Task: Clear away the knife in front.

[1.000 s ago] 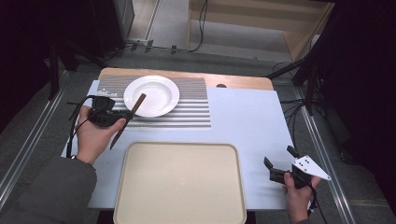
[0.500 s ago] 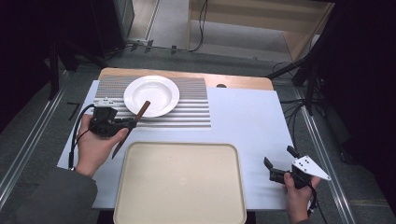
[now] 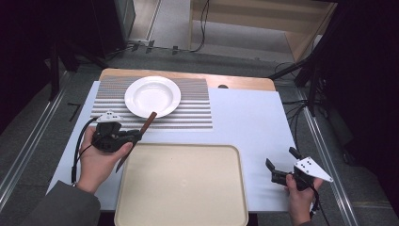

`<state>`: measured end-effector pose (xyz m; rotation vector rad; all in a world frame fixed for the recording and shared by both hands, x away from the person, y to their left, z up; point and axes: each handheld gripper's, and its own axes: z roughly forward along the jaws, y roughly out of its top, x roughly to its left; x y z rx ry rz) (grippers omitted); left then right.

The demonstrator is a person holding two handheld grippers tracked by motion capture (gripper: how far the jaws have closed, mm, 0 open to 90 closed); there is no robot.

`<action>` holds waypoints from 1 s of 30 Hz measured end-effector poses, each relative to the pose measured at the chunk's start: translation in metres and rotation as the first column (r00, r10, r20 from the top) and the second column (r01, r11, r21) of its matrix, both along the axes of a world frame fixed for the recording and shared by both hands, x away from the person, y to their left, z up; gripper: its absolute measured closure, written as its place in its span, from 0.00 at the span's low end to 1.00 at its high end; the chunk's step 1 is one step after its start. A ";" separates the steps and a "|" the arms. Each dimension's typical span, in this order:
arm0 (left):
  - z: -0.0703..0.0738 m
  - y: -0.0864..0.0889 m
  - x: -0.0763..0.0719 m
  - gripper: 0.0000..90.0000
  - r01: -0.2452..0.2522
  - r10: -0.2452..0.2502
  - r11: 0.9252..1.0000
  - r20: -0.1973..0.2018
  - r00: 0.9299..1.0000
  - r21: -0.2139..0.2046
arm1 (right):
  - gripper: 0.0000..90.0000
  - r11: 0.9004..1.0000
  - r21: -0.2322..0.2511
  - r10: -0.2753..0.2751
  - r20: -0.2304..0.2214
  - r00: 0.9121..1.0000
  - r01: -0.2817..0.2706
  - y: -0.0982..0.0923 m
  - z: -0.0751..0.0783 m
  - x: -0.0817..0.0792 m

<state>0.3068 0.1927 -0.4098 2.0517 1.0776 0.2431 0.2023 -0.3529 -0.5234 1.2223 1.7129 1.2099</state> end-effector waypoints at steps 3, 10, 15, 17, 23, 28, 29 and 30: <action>-0.002 -0.003 -0.007 0.85 0.012 -0.012 1.000 -0.007 1.000 -0.003 | 0.00 1.000 0.000 0.000 0.000 1.000 0.000 0.000 0.000 0.000; -0.009 -0.008 -0.021 0.85 0.029 -0.029 0.999 -0.016 0.999 -0.024 | 0.00 1.000 0.000 0.000 0.000 1.000 0.000 0.000 0.000 0.000; -0.018 -0.012 -0.033 0.85 0.037 -0.037 0.999 -0.023 0.999 -0.020 | 0.00 1.000 -0.004 0.002 0.001 1.000 -0.002 0.000 0.000 0.000; -0.020 -0.012 -0.035 0.85 0.036 -0.037 0.999 -0.025 0.999 -0.020 | 0.00 1.000 -0.004 0.002 0.001 1.000 -0.002 0.000 0.000 0.000; -0.036 -0.012 -0.043 0.85 0.032 -0.034 0.999 -0.058 0.998 -0.026 | 0.00 1.000 -0.005 0.002 0.002 1.000 -0.002 0.000 0.000 0.000; -0.046 -0.012 -0.049 0.85 0.025 -0.027 0.999 -0.075 0.997 -0.032 | 0.00 1.000 -0.007 0.002 0.001 1.000 -0.002 0.001 0.000 0.000; -0.046 -0.012 -0.049 0.85 0.025 -0.027 0.999 -0.075 0.997 -0.032 | 0.00 1.000 -0.007 0.002 0.001 1.000 -0.002 0.001 0.000 0.000; -0.048 -0.012 -0.050 0.85 0.025 -0.027 0.999 -0.080 0.996 -0.033 | 0.00 1.000 -0.007 0.002 0.001 1.000 -0.002 0.001 0.000 0.000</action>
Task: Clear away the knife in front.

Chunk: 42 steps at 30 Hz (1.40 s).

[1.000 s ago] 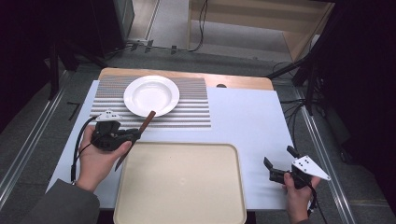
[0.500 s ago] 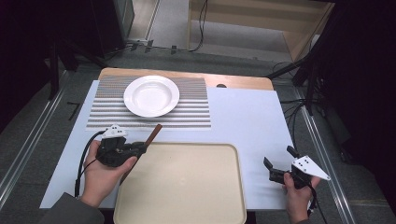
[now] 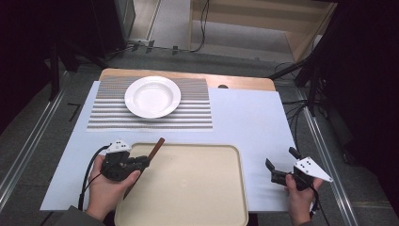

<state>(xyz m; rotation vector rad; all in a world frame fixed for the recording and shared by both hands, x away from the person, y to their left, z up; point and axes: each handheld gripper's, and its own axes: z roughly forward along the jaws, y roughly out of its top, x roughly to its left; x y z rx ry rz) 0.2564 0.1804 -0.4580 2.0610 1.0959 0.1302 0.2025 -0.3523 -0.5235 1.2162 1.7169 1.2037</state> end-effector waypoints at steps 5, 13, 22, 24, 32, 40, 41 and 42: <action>-0.014 -0.001 -0.006 0.85 -0.003 0.002 1.000 -0.026 1.000 -0.006 | 0.00 1.000 -0.002 -0.001 -0.002 1.000 0.001 0.000 0.000 0.000; -0.027 -0.002 -0.015 0.85 -0.008 0.008 1.000 -0.047 0.999 0.007 | 0.00 1.000 -0.003 -0.003 0.000 1.000 0.003 0.000 0.000 0.000; -0.032 -0.004 -0.020 0.85 -0.015 0.016 0.999 -0.040 0.999 0.045 | 0.00 1.000 -0.004 -0.003 -0.002 1.000 0.003 0.001 0.000 0.000; -0.033 -0.005 -0.021 0.85 -0.018 0.020 0.998 -0.040 0.999 0.060 | 0.00 1.000 -0.005 -0.003 -0.002 1.000 0.003 0.001 0.000 0.000; -0.036 -0.004 -0.022 0.85 -0.018 0.021 0.997 -0.038 0.999 0.072 | 0.00 1.000 -0.008 -0.001 -0.002 1.000 0.001 0.001 0.000 0.000; -0.023 -0.004 -0.019 0.79 -0.022 0.021 0.998 0.029 0.999 0.054 | 0.00 1.000 -0.008 -0.001 -0.003 1.000 0.001 0.001 0.000 0.000; -0.020 -0.005 -0.018 0.84 -0.016 0.014 0.999 0.036 0.999 0.051 | 0.00 1.000 -0.010 -0.001 -0.003 1.000 0.001 0.001 0.000 0.000; -0.020 -0.005 -0.018 0.89 -0.016 0.014 0.999 0.036 0.999 0.051 | 0.00 1.000 -0.010 -0.001 -0.003 1.000 0.001 0.001 0.000 0.000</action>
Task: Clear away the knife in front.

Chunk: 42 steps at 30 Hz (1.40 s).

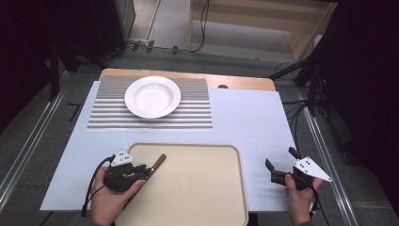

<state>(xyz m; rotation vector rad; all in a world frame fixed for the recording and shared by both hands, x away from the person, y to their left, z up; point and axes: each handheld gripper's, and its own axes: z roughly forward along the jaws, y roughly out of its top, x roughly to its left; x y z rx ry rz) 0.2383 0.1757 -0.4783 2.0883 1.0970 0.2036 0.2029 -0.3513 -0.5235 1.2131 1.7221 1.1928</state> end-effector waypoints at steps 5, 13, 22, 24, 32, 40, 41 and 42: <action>-0.001 -0.014 0.002 0.99 0.096 -0.096 0.995 -0.017 0.995 -0.002 | 0.00 1.000 0.000 0.000 -0.001 1.000 0.000 0.000 0.000 0.000; -0.010 -0.025 0.006 0.99 0.147 -0.146 0.989 -0.041 0.988 0.024 | 0.00 1.000 0.001 -0.003 -0.001 1.000 0.003 0.000 0.000 0.000; -0.016 -0.021 0.005 0.99 0.142 -0.139 0.986 -0.044 0.989 0.090 | 0.00 1.000 0.009 -0.009 -0.001 1.000 0.009 -0.001 0.000 0.000; -0.016 -0.018 0.005 0.99 0.142 -0.138 0.986 -0.042 0.989 0.087 | 0.00 1.000 0.022 -0.017 0.000 1.000 0.017 -0.003 0.000 0.000; -0.017 0.000 0.007 0.99 0.121 -0.118 0.991 -0.055 0.991 0.051 | 0.00 0.999 0.015 -0.030 0.000 1.000 0.030 -0.002 0.000 0.000; -0.019 0.016 0.007 1.00 0.106 -0.105 0.994 -0.069 0.992 0.005 | 0.00 0.999 0.021 -0.046 -0.001 0.999 0.046 -0.003 0.000 -0.001; -0.019 0.018 0.007 0.99 0.101 -0.100 0.995 -0.067 0.993 0.005 | 0.00 0.999 0.018 -0.046 -0.001 0.999 0.046 -0.002 0.000 -0.001; -0.019 0.018 0.007 0.99 0.101 -0.100 0.995 -0.067 0.993 0.005 | 0.00 0.999 0.018 -0.046 -0.001 0.999 0.046 -0.002 0.000 -0.001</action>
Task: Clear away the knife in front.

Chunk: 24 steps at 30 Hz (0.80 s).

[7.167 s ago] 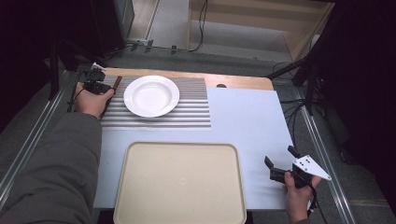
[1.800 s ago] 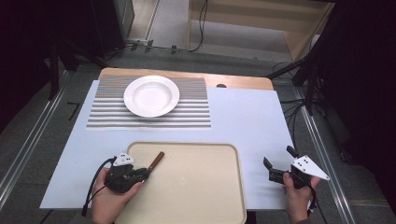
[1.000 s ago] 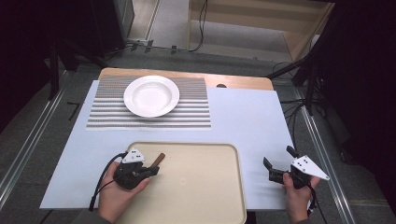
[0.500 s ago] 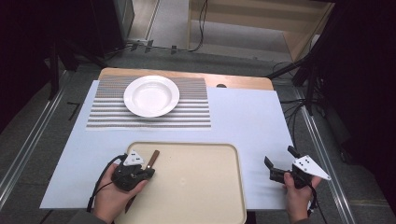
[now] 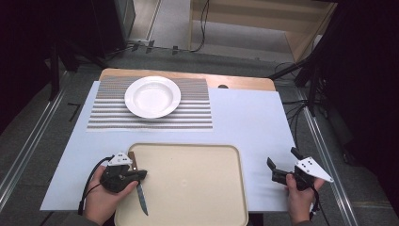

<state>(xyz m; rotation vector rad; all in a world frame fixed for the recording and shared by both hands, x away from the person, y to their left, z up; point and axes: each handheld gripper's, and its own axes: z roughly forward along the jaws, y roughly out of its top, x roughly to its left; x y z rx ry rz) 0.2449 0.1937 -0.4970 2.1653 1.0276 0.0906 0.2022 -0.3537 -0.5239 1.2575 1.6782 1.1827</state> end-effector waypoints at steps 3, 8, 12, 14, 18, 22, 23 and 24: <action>-0.001 0.002 0.000 0.99 0.006 -0.006 1.000 0.002 1.000 -0.008 | 0.00 1.000 -0.011 0.001 -0.001 1.000 -0.001 0.000 0.000 0.001; -0.002 0.012 0.002 0.99 -0.009 0.008 0.999 -0.006 1.000 -0.034 | 0.00 1.000 -0.004 -0.009 -0.010 1.000 0.009 0.001 0.000 0.001; -0.002 0.018 0.004 0.99 -0.021 0.021 0.999 -0.007 1.000 -0.041 | 0.00 1.000 -0.011 -0.015 -0.012 1.000 0.015 0.001 0.000 0.002; -0.002 0.020 0.004 0.99 -0.028 0.027 0.999 -0.007 1.000 -0.046 | 0.00 1.000 -0.015 -0.019 -0.016 1.000 0.019 0.002 0.000 0.002; -0.002 0.022 0.004 0.99 -0.031 0.031 0.999 -0.001 1.000 -0.038 | 0.00 1.000 -0.014 -0.019 -0.016 1.000 0.018 0.002 0.000 0.002; -0.002 0.025 0.003 0.99 -0.046 0.046 0.998 0.002 0.999 -0.036 | 0.00 1.000 -0.021 -0.013 -0.019 1.000 0.013 0.002 0.000 0.002; -0.002 0.026 0.003 0.99 -0.048 0.048 0.998 0.003 0.999 -0.035 | 0.00 1.000 -0.021 -0.013 -0.019 1.000 0.013 0.002 0.000 0.002; -0.002 0.027 0.003 0.99 -0.052 0.052 0.998 0.004 0.999 -0.037 | 0.00 1.000 -0.021 -0.013 -0.019 1.000 0.013 0.002 0.000 0.002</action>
